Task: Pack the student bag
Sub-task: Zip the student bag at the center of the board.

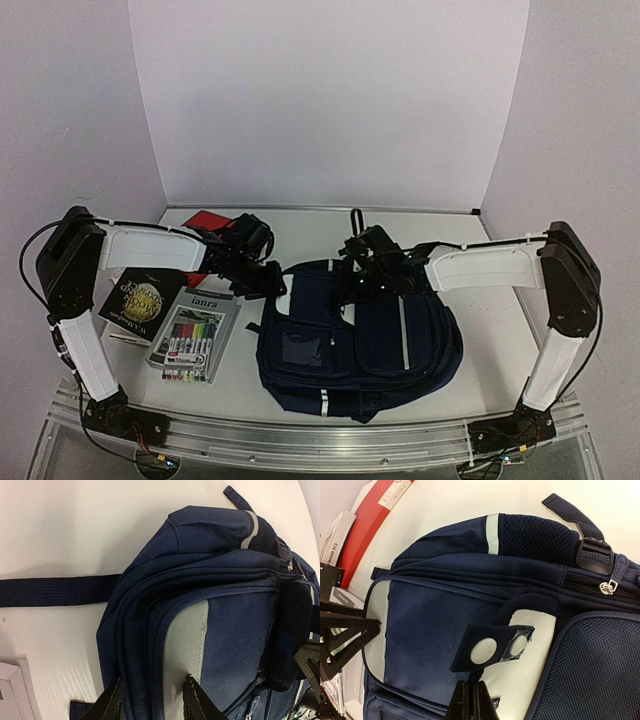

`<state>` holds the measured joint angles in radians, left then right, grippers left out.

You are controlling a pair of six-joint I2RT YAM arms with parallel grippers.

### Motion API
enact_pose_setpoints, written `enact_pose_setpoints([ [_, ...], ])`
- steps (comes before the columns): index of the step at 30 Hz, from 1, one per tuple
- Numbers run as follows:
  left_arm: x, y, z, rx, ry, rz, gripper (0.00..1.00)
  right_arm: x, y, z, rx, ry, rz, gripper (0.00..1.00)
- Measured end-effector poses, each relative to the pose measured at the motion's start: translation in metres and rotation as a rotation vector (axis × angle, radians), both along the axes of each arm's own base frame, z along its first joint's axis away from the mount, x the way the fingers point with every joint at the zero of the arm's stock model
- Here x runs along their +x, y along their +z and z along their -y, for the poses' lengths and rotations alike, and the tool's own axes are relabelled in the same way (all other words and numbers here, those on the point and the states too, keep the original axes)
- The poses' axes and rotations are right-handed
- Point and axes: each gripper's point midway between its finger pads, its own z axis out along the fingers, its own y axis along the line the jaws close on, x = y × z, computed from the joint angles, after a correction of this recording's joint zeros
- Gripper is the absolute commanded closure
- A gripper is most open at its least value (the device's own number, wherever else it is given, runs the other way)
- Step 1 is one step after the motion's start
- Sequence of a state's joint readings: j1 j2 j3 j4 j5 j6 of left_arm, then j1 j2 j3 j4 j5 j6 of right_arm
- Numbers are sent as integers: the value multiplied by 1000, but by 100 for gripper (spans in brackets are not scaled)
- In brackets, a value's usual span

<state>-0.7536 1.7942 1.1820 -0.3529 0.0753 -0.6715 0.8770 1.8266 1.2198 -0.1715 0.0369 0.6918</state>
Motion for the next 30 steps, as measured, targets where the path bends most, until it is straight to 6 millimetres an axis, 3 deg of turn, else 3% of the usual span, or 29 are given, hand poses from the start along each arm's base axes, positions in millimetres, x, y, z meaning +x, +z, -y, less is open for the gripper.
enact_pose_setpoints([
  [13,3,-2,3,-13,8,4,63,8,-33,-19,-77,31,-19,100],
  [14,3,-2,3,-12,8,4,63,9,-34,-20,-81,35,-21,97],
  [17,5,-2,1,-12,13,3,61,12,-38,-26,-80,45,-24,73],
  [21,6,-3,1,-15,21,1,59,14,-33,-38,-53,74,-12,55],
  [26,5,-3,1,-28,27,-1,54,10,-21,-42,-20,101,-10,43],
  [30,2,5,2,-57,25,-2,44,2,5,-33,9,103,8,39],
])
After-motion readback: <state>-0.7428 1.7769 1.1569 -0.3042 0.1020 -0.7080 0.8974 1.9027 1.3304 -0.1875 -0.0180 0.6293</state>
